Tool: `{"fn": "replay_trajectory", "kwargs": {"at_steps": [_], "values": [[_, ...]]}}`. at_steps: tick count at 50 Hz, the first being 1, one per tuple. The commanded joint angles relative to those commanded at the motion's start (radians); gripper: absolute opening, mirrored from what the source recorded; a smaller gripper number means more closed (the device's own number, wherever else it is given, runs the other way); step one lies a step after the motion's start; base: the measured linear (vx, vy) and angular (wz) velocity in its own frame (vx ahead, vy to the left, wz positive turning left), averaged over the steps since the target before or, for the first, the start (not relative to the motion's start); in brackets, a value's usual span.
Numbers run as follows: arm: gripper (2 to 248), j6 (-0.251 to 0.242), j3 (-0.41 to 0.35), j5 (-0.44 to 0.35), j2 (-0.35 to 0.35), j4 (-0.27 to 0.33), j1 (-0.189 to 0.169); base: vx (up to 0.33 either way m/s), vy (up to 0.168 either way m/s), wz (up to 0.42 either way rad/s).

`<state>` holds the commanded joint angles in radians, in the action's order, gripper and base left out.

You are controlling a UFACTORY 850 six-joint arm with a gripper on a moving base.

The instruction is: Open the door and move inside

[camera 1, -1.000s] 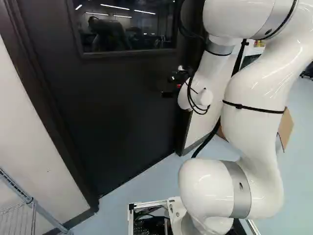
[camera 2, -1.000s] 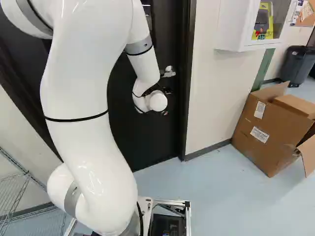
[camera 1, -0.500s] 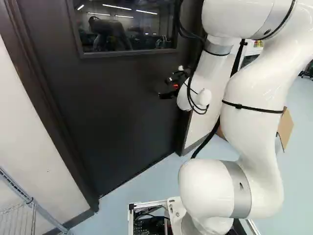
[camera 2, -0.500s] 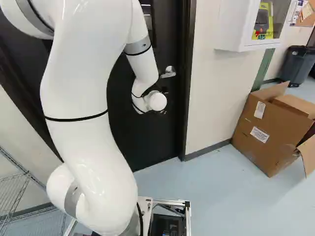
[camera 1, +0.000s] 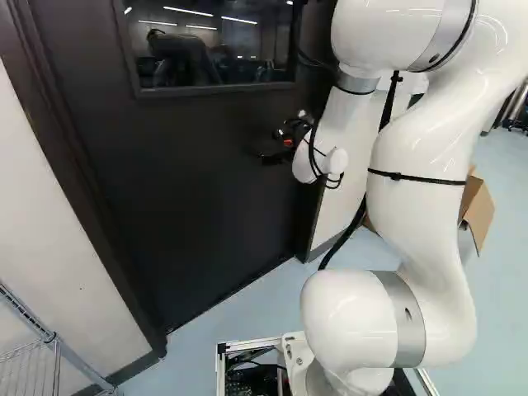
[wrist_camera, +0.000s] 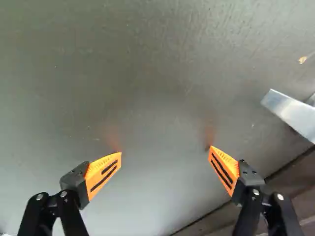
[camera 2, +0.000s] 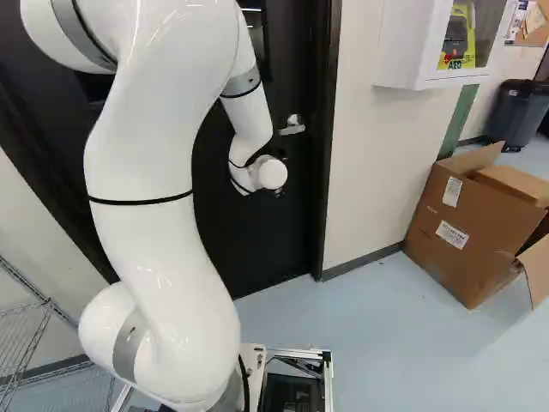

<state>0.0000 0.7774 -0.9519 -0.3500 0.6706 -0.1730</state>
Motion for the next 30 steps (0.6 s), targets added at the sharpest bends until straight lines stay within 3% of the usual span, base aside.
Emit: {"fn": "replay_trajectory", "kwargs": {"at_steps": [30], "values": [[247,0.000,0.088,-0.035,-0.070,0.062,0.077,0.000,0.000,0.000]]}}
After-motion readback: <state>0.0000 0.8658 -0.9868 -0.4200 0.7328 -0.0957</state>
